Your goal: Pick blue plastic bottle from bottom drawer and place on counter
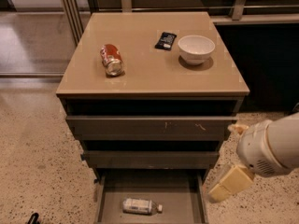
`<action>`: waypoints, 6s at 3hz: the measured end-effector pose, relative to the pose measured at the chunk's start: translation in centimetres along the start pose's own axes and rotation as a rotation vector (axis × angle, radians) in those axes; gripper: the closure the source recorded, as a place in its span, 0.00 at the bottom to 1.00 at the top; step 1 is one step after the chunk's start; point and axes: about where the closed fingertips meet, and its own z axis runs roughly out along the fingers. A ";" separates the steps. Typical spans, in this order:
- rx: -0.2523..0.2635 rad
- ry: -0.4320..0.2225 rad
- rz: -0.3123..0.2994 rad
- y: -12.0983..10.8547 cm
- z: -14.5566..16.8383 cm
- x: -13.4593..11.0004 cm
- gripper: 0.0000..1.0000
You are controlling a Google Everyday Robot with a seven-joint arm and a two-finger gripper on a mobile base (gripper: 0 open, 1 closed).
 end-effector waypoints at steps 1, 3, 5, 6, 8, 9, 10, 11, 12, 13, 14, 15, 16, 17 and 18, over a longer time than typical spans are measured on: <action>-0.055 -0.046 0.029 0.9 7.9 2.6 0.00; 0.011 -0.080 0.017 -2.9 16.1 2.9 0.00; 0.009 -0.152 0.153 -1.4 21.7 4.9 0.00; -0.018 -0.223 0.151 -3.3 28.5 3.4 0.00; -0.115 -0.242 0.179 -2.8 35.9 2.9 0.00; -0.121 -0.233 0.251 -2.2 39.0 5.0 0.00; -0.139 -0.187 0.339 -1.5 43.6 8.1 0.00; -0.154 -0.120 0.358 -0.6 48.4 10.5 0.00; -0.173 -0.063 0.328 0.5 51.9 12.0 0.00; -0.191 -0.023 0.272 1.3 55.5 11.9 0.00; -0.191 -0.023 0.271 1.3 55.5 11.9 0.00; -0.142 0.005 0.289 1.5 56.5 13.0 0.00; -0.082 0.042 0.279 1.5 59.4 13.5 0.00; -0.068 0.040 0.255 0.7 63.5 12.7 0.00; -0.071 0.038 0.256 0.6 63.6 12.6 0.00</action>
Offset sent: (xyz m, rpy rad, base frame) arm 0.0987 0.0481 -0.2255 0.0470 -0.0544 -0.0203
